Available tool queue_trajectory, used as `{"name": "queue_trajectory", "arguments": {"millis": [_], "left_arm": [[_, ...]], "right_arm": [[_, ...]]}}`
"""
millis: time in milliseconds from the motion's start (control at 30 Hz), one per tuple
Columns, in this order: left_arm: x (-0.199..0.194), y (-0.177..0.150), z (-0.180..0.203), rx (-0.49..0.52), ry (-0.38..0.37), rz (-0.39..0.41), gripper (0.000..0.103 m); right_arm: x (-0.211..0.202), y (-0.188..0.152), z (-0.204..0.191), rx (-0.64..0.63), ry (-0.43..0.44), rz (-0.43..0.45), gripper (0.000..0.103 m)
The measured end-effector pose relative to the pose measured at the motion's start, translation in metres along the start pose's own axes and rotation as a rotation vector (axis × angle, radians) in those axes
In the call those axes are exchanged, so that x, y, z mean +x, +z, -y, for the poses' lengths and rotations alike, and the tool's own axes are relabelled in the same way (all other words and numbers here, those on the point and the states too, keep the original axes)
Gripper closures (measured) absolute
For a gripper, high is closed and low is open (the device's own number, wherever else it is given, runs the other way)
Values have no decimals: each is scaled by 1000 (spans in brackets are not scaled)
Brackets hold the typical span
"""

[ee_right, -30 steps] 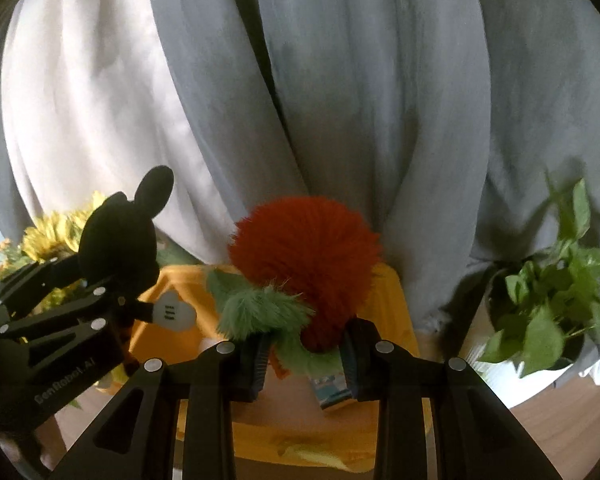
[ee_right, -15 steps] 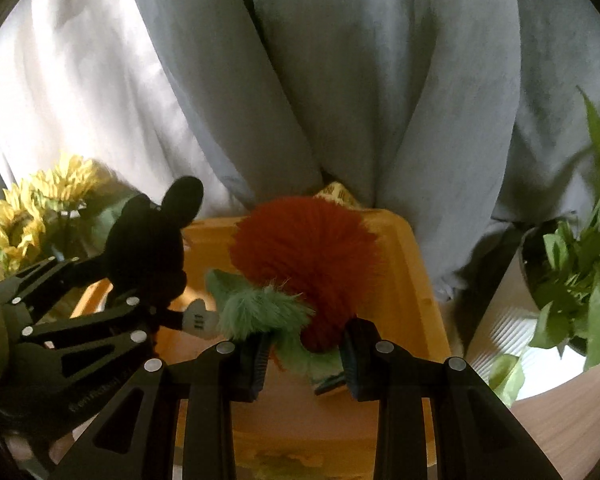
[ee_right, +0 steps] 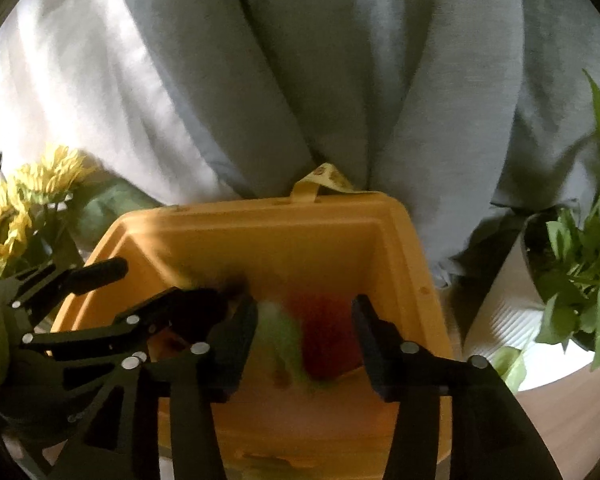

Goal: Organize soft objects
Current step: 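Open both tools to drop the Mickey and red-green plush into the crate, then move both tools back toward the white tissue and pastel cloth bundle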

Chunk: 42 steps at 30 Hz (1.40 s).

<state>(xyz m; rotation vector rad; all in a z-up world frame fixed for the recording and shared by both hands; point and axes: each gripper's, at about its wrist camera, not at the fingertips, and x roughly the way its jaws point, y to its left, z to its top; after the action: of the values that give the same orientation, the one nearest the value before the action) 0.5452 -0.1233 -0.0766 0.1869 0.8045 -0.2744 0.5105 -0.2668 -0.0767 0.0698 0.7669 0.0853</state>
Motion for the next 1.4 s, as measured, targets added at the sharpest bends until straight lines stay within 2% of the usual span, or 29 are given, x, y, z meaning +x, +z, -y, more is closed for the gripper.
{"name": "queue_trajectory", "arguments": {"millis": [267,433,667,967,1100,1167,1400], "left_arm": [[-25,7,3,-16,24,36,26],[-54,8,2,-33,20,91,19],[-105,3,-1,-39,37,178,16],[-154,-38,-13,-80,54,247,12],[-175,-61,-16,-66,105,283,12],[-184,-70,-18,-71,102,289,12],[-210,-98,-23,-91,71,317,12]], "right_arm": [[-20,6,8,30,-35,42,42],[-40,10,5,46,-36,69,40],[-81,9,-7,41,-41,135,34],[-137,-10,-28,38,-95,230,28],[-159,-25,-40,33,-131,266,27],[-169,-32,-46,32,-141,277,24],[-197,-56,-66,40,-158,312,24]]}}
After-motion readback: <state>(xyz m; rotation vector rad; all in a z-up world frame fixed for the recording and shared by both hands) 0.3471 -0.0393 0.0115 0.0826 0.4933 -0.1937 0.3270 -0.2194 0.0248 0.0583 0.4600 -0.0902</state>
